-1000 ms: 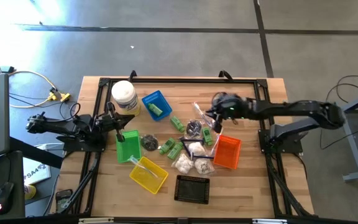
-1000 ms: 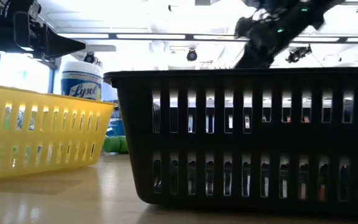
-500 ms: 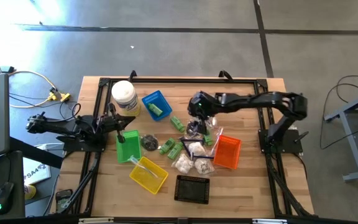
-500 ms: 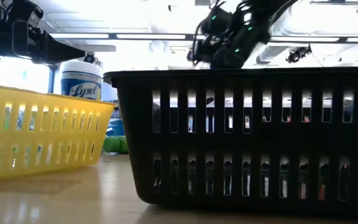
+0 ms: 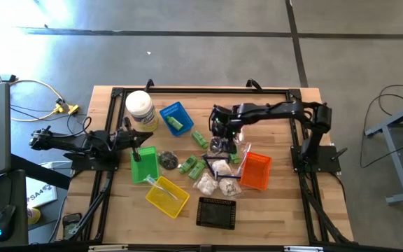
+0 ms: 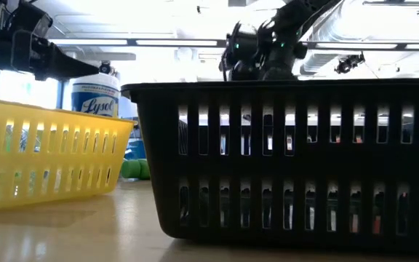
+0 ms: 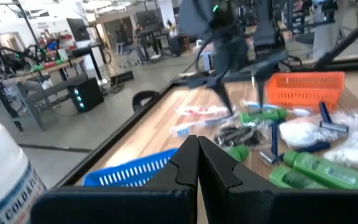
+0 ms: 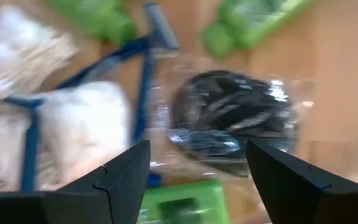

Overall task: Pick & Place Travel size toiletries
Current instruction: Put the black hairbrush into the black bin

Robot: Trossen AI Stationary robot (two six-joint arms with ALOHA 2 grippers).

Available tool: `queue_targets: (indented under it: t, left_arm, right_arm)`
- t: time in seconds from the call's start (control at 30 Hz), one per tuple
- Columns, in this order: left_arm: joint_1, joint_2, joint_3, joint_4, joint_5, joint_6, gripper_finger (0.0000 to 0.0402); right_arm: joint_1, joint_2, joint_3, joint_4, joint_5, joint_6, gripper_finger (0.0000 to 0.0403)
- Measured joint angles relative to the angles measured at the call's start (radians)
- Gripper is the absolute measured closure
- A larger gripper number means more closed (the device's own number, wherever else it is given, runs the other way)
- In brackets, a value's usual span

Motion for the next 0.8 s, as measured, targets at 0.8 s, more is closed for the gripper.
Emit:
queue_targets:
  t: [0.8]
  left_arm:
    - [0.0,0.0,0.0,-0.01,0.003,-0.003,0.0402]
  right_arm:
    - [0.2,0.017,-0.091,0.066,0.331,0.069,0.0144]
